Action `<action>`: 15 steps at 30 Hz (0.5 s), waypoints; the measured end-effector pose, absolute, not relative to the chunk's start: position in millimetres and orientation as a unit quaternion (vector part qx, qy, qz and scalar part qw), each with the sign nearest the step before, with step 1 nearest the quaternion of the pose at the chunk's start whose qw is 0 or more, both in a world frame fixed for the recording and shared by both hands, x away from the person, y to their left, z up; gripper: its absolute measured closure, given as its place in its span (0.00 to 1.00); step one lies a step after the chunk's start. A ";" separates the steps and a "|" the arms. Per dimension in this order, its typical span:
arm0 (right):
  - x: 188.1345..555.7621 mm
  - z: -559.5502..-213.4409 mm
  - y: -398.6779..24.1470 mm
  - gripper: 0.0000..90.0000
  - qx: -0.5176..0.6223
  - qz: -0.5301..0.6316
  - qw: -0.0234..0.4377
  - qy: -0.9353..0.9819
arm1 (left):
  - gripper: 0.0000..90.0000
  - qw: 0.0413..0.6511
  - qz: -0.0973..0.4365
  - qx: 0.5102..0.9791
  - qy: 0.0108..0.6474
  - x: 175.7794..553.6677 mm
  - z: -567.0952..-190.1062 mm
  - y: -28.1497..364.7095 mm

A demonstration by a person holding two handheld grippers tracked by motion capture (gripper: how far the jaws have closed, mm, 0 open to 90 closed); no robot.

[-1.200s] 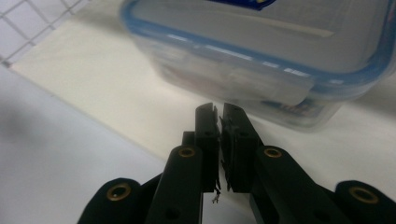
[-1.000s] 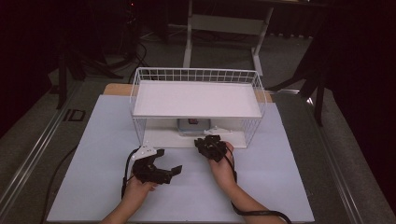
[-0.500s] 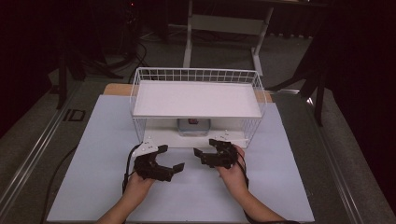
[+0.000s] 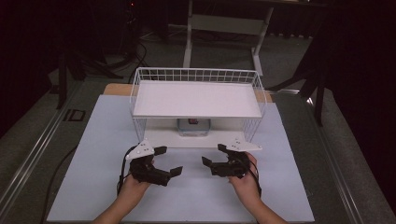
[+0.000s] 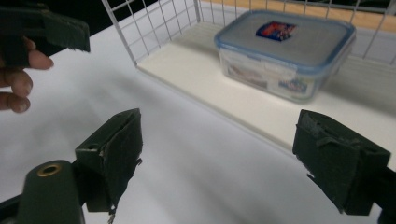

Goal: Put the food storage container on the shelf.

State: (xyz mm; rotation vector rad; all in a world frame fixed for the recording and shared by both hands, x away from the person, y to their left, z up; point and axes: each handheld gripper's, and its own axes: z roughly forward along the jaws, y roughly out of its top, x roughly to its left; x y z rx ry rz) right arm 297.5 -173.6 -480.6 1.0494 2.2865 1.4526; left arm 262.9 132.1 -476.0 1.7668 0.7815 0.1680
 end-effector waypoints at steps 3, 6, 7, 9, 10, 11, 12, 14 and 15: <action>292.2 -480.7 -179.7 0.18 0.356 0.493 0.114 0.785 | 0.00 0.564 0.069 0.751 0.337 259.6 -475.9 137.7; 286.9 -480.9 -185.8 0.18 0.355 0.493 0.111 0.786 | 0.00 0.562 0.071 0.752 0.337 255.3 -476.0 144.4; 285.1 -480.9 -188.0 0.18 0.354 0.491 0.115 0.788 | 0.00 0.562 0.072 0.752 0.338 253.9 -476.3 146.5; 282.0 -480.7 -192.4 0.18 0.353 0.491 0.115 0.788 | 0.00 0.557 0.076 0.755 0.338 251.2 -477.3 150.3; 280.7 -480.7 -194.5 0.18 0.353 0.487 0.121 0.790 | 0.00 0.556 0.077 0.755 0.339 249.8 -478.0 152.1; 279.7 -480.9 -196.8 0.18 0.354 0.487 0.123 0.789 | 0.00 0.554 0.077 0.756 0.339 248.6 -478.9 154.1; 279.7 -480.9 -196.8 0.18 0.354 0.487 0.123 0.789 | 0.00 0.554 0.077 0.756 0.339 248.6 -478.9 154.1; 277.1 -480.7 -202.8 0.18 0.357 0.487 0.127 0.787 | 0.00 0.549 0.080 0.760 0.339 245.2 -480.9 158.6; 276.0 -480.6 -204.5 0.18 0.357 0.488 0.129 0.786 | 0.00 0.549 0.082 0.760 0.338 243.8 -482.0 160.4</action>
